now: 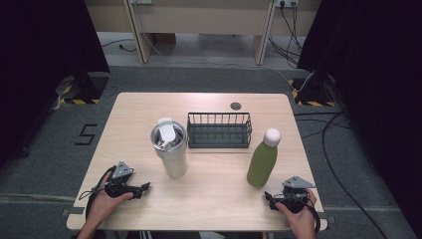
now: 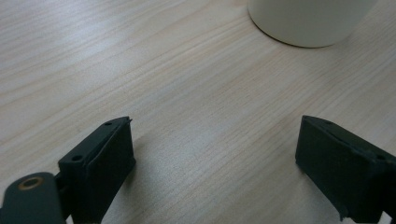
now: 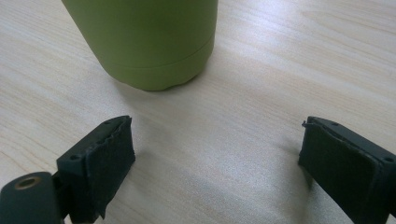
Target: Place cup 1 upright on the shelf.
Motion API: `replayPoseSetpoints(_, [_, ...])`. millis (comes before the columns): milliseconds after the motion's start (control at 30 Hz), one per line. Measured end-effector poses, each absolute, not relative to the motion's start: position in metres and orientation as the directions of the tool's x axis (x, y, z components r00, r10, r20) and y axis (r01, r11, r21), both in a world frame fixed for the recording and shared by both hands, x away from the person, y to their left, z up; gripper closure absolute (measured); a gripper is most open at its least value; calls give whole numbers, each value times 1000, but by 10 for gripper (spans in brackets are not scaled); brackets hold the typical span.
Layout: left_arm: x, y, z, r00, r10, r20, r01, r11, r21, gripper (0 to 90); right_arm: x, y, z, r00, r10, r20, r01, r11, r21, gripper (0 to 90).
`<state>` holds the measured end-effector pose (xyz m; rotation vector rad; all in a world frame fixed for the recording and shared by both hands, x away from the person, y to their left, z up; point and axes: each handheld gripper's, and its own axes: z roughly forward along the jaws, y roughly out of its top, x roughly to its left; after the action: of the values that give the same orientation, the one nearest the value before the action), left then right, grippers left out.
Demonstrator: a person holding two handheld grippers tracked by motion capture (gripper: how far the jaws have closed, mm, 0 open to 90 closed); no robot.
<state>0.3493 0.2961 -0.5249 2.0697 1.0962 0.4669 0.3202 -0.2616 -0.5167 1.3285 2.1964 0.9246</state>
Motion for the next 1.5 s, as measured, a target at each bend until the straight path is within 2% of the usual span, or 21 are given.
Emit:
replayPoseSetpoints(200, [349,296,-525,574,819,-21,552,-368,748,112,320,-262,-517,-461,887,-7,615,326,718,101])
replayPoseSetpoints(333, [348,297,-524,579,815,-26,547,-365,754,148,320,-261,-517,-459,888,-4,618,323,717,101])
replayPoseSetpoints(500, [346,297,-523,595,804,-8,512,-371,775,149,320,-261,-517,-460,888,-4,617,323,717,101])
replayPoseSetpoints(933, [339,288,-508,631,772,-77,415,-253,874,148,321,-262,-516,-463,887,-6,616,326,717,100])
replayPoseSetpoints(1133, [338,277,-503,664,744,-74,362,-233,902,148,321,-262,-517,-468,884,-8,613,331,718,100])
replayPoseSetpoints(1500, [342,265,-499,680,729,-75,327,-210,921,148,321,-262,-516,-468,884,-7,613,330,717,99])
